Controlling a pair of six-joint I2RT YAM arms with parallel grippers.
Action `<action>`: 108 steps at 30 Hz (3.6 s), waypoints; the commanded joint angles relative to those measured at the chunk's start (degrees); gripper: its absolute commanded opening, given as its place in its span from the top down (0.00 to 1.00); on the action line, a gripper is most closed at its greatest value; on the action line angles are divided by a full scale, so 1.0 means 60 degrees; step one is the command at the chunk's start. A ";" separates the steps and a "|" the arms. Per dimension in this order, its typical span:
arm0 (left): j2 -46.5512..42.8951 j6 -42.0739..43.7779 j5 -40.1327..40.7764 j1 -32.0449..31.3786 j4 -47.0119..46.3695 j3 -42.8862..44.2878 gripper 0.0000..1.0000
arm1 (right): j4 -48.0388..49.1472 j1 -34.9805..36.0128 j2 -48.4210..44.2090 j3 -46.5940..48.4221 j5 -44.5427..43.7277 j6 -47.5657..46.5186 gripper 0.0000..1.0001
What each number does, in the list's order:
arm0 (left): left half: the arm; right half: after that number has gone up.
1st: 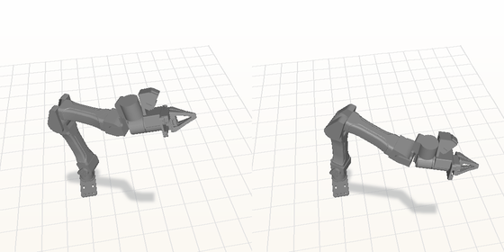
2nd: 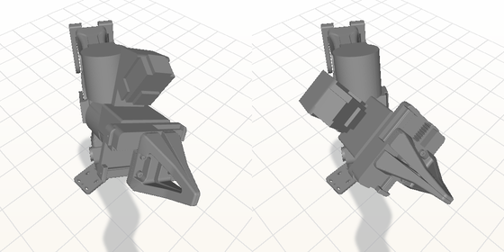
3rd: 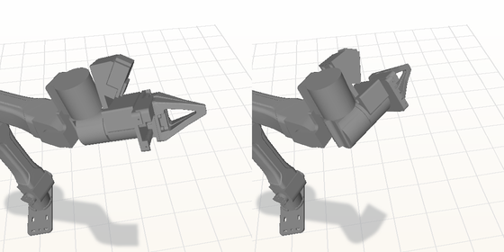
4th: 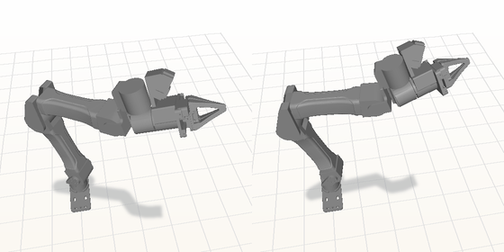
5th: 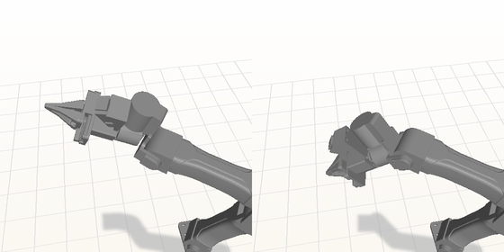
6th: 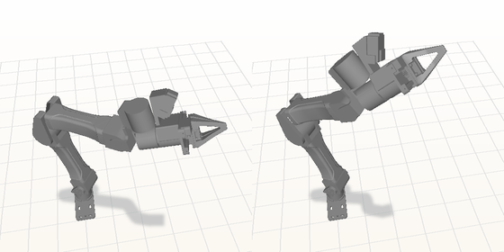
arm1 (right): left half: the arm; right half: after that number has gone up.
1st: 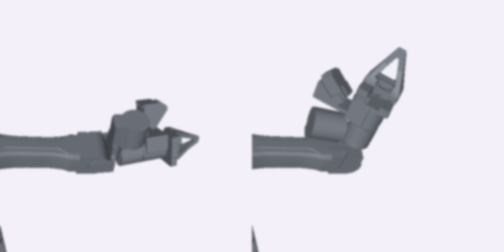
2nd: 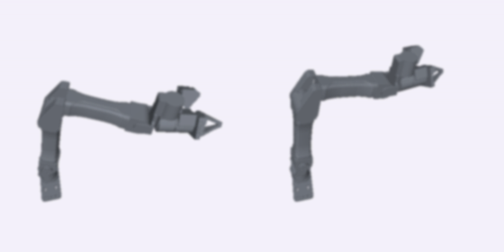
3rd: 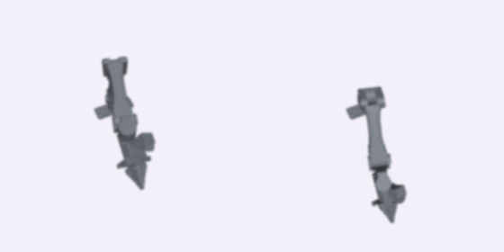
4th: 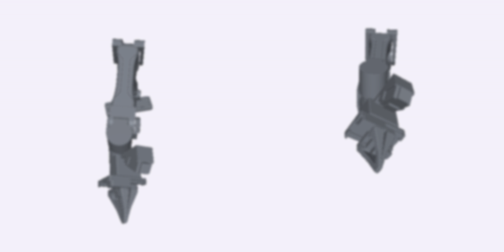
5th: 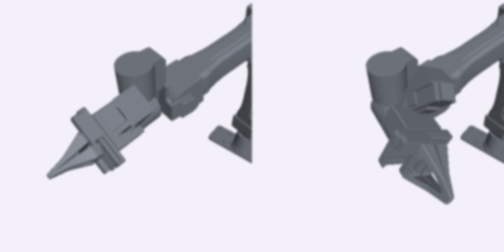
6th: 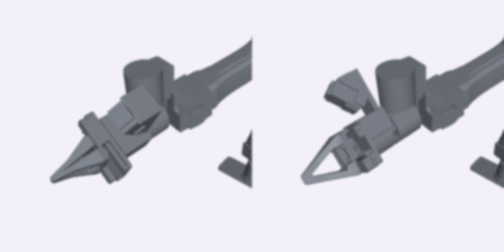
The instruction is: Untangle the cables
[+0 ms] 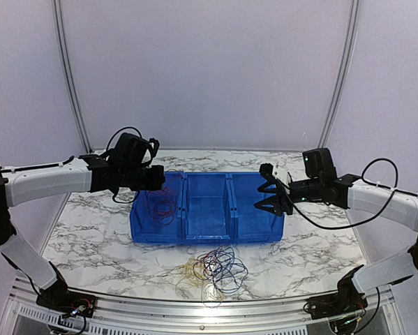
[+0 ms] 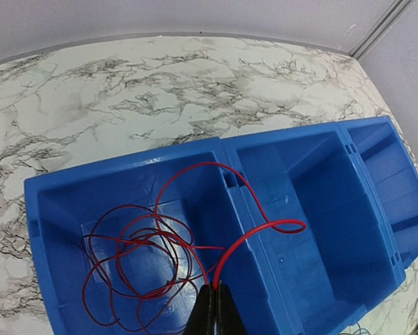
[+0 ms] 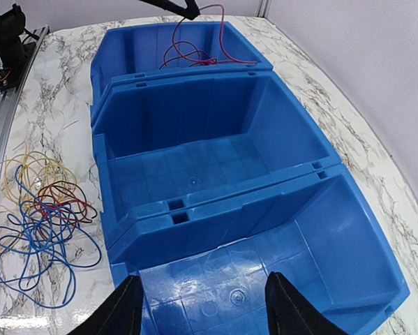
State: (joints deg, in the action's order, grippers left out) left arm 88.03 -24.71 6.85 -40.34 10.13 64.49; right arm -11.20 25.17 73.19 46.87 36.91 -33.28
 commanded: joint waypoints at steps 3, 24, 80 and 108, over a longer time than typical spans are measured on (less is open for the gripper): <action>0.0472 -0.0418 -0.0610 0.0014 -0.0678 0.0114 1.00 | -0.0140 -0.0086 0.0017 0.0169 -0.0086 -0.0167 0.40; -0.0382 -0.1682 0.0465 -0.0052 0.0177 -0.1051 1.00 | -0.0361 -0.0080 0.0295 0.0265 0.0001 -0.0322 0.40; 0.0584 0.2053 -0.2205 -0.4644 -0.4001 -0.2728 0.55 | -0.1541 0.2548 0.0902 0.0960 -0.0492 -0.1295 0.48; 0.1126 0.1786 -0.1839 -0.4659 -0.1720 -0.1556 0.68 | -0.1488 0.2523 0.1044 0.0880 -0.0584 -0.1382 0.47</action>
State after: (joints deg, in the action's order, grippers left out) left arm 92.79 -13.06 -3.97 -68.01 -2.87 53.63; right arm -21.37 40.58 79.57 52.47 32.88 -41.85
